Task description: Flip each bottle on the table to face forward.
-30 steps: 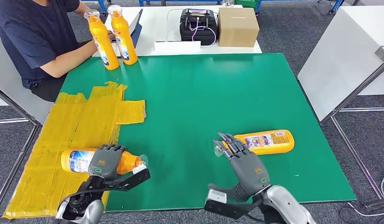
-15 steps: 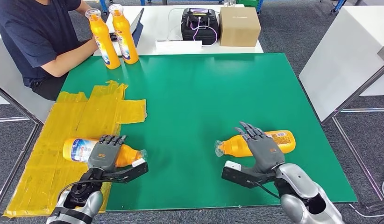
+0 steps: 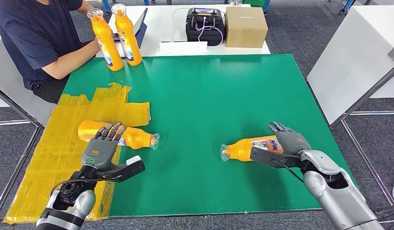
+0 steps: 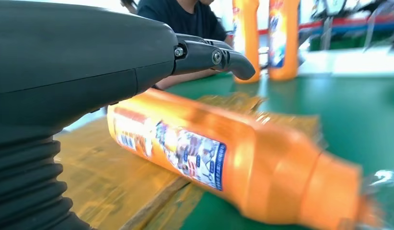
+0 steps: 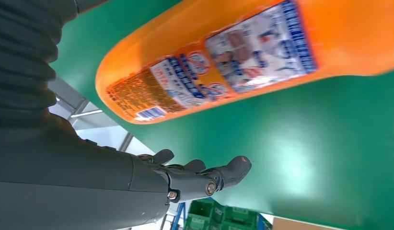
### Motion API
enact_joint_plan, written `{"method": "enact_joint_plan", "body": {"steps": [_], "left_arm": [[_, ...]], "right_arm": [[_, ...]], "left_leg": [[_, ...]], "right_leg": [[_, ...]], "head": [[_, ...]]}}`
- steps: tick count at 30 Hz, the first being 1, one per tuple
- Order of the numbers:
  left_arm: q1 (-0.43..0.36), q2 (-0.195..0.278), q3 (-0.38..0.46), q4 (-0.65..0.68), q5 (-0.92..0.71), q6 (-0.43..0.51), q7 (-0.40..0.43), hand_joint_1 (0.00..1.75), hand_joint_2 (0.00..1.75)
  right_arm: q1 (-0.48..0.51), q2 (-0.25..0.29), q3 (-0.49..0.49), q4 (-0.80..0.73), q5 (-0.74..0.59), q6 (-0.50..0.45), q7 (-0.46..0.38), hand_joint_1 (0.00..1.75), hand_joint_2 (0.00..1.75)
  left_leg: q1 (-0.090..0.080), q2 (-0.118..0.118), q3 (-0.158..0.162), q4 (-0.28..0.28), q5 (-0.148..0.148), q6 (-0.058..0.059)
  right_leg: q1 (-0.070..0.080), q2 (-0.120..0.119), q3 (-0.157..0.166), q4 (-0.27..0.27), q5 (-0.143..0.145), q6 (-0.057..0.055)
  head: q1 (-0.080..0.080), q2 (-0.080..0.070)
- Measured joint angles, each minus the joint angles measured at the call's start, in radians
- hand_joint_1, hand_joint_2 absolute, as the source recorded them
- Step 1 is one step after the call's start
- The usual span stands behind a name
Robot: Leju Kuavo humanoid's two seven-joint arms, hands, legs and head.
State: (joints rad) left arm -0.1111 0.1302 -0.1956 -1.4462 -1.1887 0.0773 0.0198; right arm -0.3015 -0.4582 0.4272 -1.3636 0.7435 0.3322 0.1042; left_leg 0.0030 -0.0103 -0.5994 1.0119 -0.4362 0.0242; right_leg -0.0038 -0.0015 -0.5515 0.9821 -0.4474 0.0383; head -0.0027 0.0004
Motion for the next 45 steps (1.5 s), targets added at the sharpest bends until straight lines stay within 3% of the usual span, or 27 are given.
{"method": "enact_joint_plan", "body": {"steps": [6,16,20,21,26,34,45], "left_arm": [[0.041,-0.032,0.017,-0.159,0.198,0.068,-0.112,0.00,0.00],[0.073,-0.071,0.048,-0.321,0.308,0.058,-0.176,0.00,0.00],[0.073,-0.075,0.048,-0.339,0.316,0.056,-0.187,0.00,0.00],[0.072,-0.076,0.048,-0.341,0.319,0.054,-0.194,0.00,0.00],[0.052,-0.079,0.031,-0.341,0.337,0.049,-0.219,0.00,0.00],[0.019,-0.083,-0.013,-0.339,0.352,0.045,-0.226,0.00,0.00],[-0.029,-0.095,-0.072,-0.335,0.376,0.026,-0.211,0.00,0.00]], "right_arm": [[0.003,-0.026,-0.014,0.024,0.002,0.002,-0.002,0.00,1.75],[0.017,-0.046,-0.035,0.077,0.001,0.028,-0.014,0.00,1.75],[0.016,-0.058,-0.038,0.099,-0.004,0.062,-0.028,1.68,1.75],[0.013,-0.065,-0.036,0.108,-0.009,0.080,-0.038,1.75,1.75],[-0.006,-0.101,-0.001,0.201,-0.008,0.114,-0.111,1.75,1.75],[-0.046,-0.092,0.052,0.321,0.015,0.085,-0.144,1.75,1.75],[-0.089,-0.012,0.109,0.441,0.104,0.040,-0.121,1.75,1.75]], "left_leg": [[0.000,0.000,-0.002,0.000,0.000,0.000],[-0.001,0.000,-0.001,0.000,0.000,0.000],[-0.001,0.000,-0.001,0.000,0.000,0.000],[-0.001,0.000,-0.001,0.000,0.000,0.000],[-0.001,-0.001,0.003,0.000,0.000,0.000],[0.000,0.000,0.020,0.000,-0.006,0.002],[0.009,0.009,0.050,-0.001,-0.017,-0.002]], "right_leg": [[0.000,0.000,-0.002,0.000,0.000,0.000],[0.000,0.000,-0.001,0.000,0.000,0.000],[-0.001,0.000,-0.002,0.000,0.000,0.000],[-0.001,-0.001,-0.001,0.000,0.000,0.000],[-0.001,-0.001,0.003,-0.002,0.000,0.000],[0.000,-0.002,0.010,-0.005,-0.004,0.002],[0.008,0.009,0.039,-0.016,-0.008,-0.003]], "head": [[0.000,0.000],[0.000,0.000],[0.000,0.000],[0.000,0.000],[0.001,0.000],[-0.003,0.000],[-0.002,0.000]]}}
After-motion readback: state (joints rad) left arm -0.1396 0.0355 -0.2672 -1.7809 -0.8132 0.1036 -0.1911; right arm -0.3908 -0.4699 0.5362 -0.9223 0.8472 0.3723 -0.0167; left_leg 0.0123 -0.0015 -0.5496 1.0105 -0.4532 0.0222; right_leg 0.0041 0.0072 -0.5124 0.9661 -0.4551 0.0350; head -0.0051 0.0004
